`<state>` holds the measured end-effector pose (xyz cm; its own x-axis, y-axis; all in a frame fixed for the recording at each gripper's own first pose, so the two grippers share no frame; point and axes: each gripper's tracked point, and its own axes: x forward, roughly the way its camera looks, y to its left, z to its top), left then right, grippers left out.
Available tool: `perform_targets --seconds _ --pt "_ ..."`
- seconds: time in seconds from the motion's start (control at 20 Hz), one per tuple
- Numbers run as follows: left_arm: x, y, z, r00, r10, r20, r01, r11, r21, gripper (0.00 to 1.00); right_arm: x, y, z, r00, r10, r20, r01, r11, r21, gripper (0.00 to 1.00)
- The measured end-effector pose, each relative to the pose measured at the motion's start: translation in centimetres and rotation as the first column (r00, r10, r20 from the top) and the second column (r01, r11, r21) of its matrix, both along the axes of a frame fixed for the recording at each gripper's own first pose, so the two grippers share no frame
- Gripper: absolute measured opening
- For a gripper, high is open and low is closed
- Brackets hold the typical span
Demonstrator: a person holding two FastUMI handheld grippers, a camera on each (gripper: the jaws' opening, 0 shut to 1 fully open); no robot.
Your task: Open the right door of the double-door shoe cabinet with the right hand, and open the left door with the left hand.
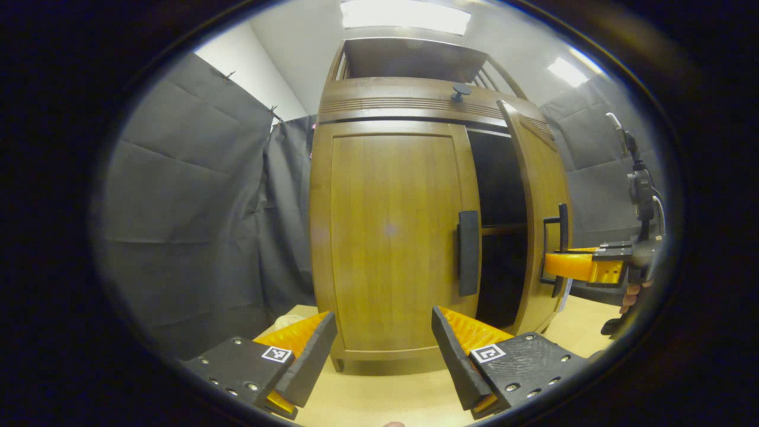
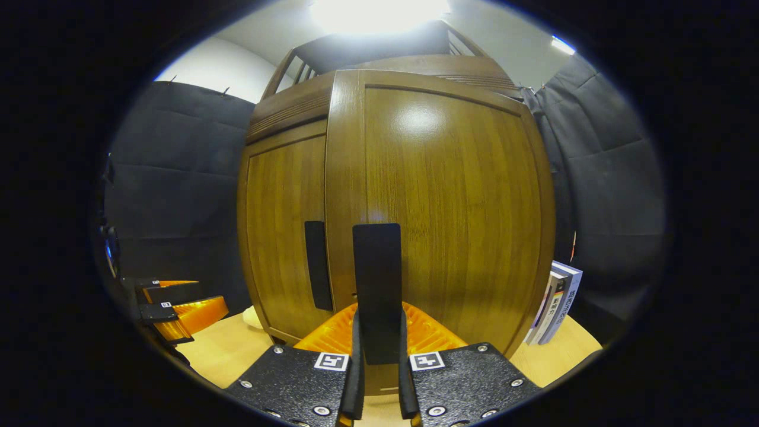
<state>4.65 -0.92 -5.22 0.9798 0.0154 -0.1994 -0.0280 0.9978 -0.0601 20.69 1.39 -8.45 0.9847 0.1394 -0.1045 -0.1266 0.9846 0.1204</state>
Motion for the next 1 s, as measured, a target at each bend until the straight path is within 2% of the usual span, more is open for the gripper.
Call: perform_targets --seconds 0.15,0.2,0.25,0.6,1.0 --pt "0.0 0.0 -0.1 1.000 0.004 0.003 -0.004 1.000 0.005 0.96 -0.8 -0.3 0.9 1.000 0.005 0.010 -0.005 1.000 0.001 0.24" --pt "0.0 0.0 -0.1 1.000 0.003 0.006 -0.003 1.000 0.005 0.90 -1.1 -0.8 1.1 1.000 0.004 0.015 -0.004 1.000 0.006 0.23" --pt "0.1 -0.1 -0.2 1.000 0.002 0.005 -0.002 1.000 0.004 0.96 -1.5 -1.2 1.3 1.000 0.004 0.017 -0.004 1.000 0.008 0.24" --pt "0.0 -0.3 0.1 1.000 -0.005 0.026 0.004 1.000 0.024 0.96 -3.6 -3.1 2.1 0.999 -0.012 0.042 0.010 0.999 0.032 0.23" --pt "1.0 0.2 1.2 0.996 -0.076 0.035 0.076 0.997 -0.005 0.96 -6.4 -7.2 2.5 0.992 -0.114 0.061 0.110 0.992 0.061 0.22"
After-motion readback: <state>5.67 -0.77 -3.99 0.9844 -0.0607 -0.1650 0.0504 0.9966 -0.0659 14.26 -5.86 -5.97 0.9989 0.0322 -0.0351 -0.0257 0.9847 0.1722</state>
